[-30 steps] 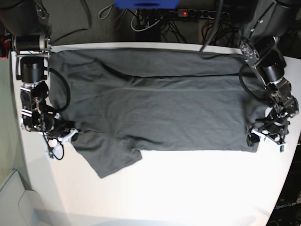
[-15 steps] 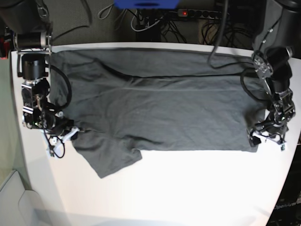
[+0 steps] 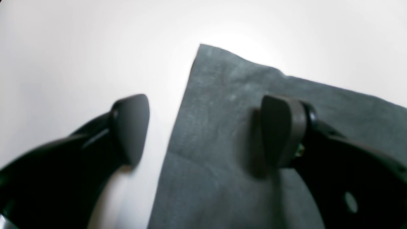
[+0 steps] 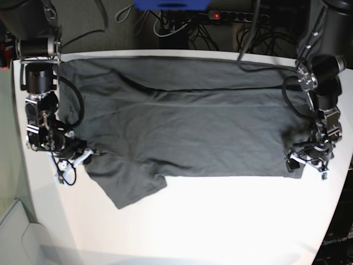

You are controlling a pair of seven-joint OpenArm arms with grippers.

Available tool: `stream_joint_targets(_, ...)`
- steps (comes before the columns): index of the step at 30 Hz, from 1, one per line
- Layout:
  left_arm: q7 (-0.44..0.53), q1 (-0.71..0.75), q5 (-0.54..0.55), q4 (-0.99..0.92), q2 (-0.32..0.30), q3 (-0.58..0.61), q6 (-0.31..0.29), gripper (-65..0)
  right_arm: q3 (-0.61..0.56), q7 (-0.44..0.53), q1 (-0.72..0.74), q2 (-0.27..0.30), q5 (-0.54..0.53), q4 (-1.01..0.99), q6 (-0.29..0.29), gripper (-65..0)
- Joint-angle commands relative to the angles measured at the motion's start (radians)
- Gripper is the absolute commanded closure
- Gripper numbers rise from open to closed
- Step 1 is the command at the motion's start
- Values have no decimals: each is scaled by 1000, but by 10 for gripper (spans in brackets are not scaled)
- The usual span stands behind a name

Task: Layout the t-shirt on the table in an organized manner, then fold the t-shirt properly
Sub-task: 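Grasp the hem corners with both grippers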

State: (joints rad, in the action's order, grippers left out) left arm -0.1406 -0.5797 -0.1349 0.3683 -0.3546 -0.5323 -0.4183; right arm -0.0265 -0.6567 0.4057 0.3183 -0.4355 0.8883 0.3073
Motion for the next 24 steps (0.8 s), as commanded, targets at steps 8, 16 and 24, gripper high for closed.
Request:
stream_joint_targets(8, -12, -16, -1, -76, 15, 4, -4, -526, -2, -47, 3, 6, 11, -1, 0, -77)
stream_joint_targets(16, -17, 4, -1, -76, 18, 4, -4, -384, -2, -47, 3, 6, 11, -1, 0, -77)
stream_joint_targets(24, -18, 11, -1, -76, 18, 4, -4, -64, -2, -47, 3, 6, 11, -1, 0, -77)
